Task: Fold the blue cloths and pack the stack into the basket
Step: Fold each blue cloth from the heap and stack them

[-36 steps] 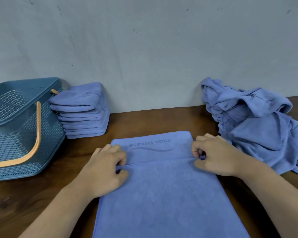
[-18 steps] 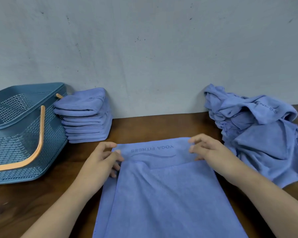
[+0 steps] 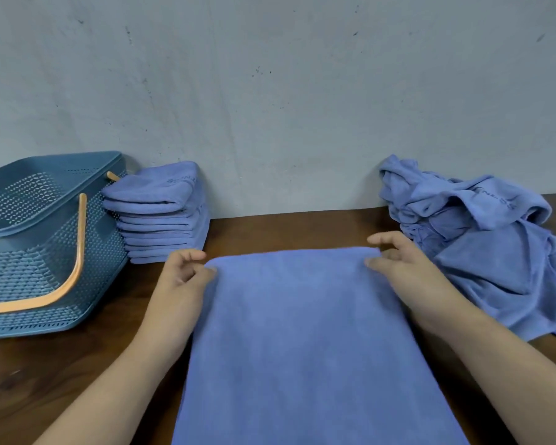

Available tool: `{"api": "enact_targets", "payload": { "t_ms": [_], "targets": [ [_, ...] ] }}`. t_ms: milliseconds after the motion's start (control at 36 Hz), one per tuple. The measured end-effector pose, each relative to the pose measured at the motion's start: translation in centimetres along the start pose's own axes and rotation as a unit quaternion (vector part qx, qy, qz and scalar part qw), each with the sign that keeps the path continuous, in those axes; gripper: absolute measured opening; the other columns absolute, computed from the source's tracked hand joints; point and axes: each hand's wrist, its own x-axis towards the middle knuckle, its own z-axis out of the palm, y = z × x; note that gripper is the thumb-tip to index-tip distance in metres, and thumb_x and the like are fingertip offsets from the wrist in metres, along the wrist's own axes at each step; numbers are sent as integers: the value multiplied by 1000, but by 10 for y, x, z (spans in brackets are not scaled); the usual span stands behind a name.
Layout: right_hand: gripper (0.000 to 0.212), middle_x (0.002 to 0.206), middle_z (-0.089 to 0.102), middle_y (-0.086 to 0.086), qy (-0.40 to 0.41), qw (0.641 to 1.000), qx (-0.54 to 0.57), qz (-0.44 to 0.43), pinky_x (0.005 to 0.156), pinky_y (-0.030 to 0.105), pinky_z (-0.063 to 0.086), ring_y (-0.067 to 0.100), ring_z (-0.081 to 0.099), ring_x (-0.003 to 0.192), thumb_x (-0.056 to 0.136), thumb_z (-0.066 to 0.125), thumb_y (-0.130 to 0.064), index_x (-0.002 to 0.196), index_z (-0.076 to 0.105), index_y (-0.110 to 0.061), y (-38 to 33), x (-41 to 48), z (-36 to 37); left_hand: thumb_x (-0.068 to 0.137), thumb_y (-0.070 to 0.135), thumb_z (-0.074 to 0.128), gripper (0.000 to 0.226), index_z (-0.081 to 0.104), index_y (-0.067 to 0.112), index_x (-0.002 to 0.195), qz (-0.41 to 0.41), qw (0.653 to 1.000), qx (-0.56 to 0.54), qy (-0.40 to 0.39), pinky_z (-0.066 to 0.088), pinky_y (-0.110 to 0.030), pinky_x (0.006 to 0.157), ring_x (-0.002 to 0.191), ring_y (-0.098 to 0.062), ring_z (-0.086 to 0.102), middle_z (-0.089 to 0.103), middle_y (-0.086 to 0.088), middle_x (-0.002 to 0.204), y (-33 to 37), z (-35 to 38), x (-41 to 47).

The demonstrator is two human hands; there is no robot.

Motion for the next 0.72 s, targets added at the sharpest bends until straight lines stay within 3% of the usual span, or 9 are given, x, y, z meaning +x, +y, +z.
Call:
{"api": "enact_targets", "payload": {
  "t_ms": [56,111,167,306,361,444,556,639,722],
  "targets": [
    [41,96,69,13,-17,1000,11,7,78,40,51,22,62,81,100,67,-19,131,57,-46,11,3,8,99,39,71,25,60,49,119,-15,999,49,14,53,-46,89,89,-22,68,73,8,100,-5,1,3],
    [44,99,71,18,-38,999,-24,-4,75,43,50,24,59,78,99,68,-21,126,57,-54,20,6,10,100,40,70,27,59,56,119,-28,997,76,-10,54,-44,99,97,-18,71,75,5,108,-10,0,4],
    [36,96,74,14,-47,995,-80,-22,75,39,46,19,58,76,95,71,-17,111,66,-49,23,7,9,99,31,72,27,64,51,115,-28,994,98,-40,53,-45,104,106,-21,71,75,3,107,-10,-2,4],
    [28,101,71,-9,-26,988,-150,-30,75,23,48,-1,63,79,84,83,-16,98,71,-37,25,5,13,95,11,75,19,75,30,95,-18,987,143,-68,48,-25,80,95,-14,69,75,-3,107,-5,-2,0],
    [26,96,70,-7,-31,987,-157,-30,71,24,49,5,62,79,82,85,-22,96,70,-37,26,6,14,94,11,75,21,77,31,88,-10,985,150,-83,45,-24,76,84,-11,66,76,-6,103,-7,-5,1],
    [24,90,67,-5,-43,980,-188,-41,67,22,45,9,60,77,85,84,-27,98,67,-37,24,5,16,94,13,76,21,79,32,86,1,984,153,-94,47,-24,81,94,-22,70,78,-1,99,-8,-6,2],
    [22,70,58,-10,-42,974,-214,-59,53,16,40,5,49,60,90,76,-16,90,69,-37,26,5,18,96,12,74,19,79,29,92,46,990,109,-71,42,-33,77,80,-24,57,75,-13,93,-4,-1,-1],
    [28,70,56,-12,-32,971,-230,-64,53,12,39,-1,50,56,94,68,-9,87,76,-35,28,5,19,101,12,69,20,79,30,102,99,993,67,-2,47,-23,76,77,-8,63,76,4,85,2,2,-1],
    [28,80,57,-11,-29,965,-248,-74,59,10,41,-7,55,66,99,65,-10,99,77,-35,29,5,20,103,19,66,28,71,40,121,121,976,180,0,51,-28,80,79,-1,64,71,20,90,-10,1,6]
  ]
}}
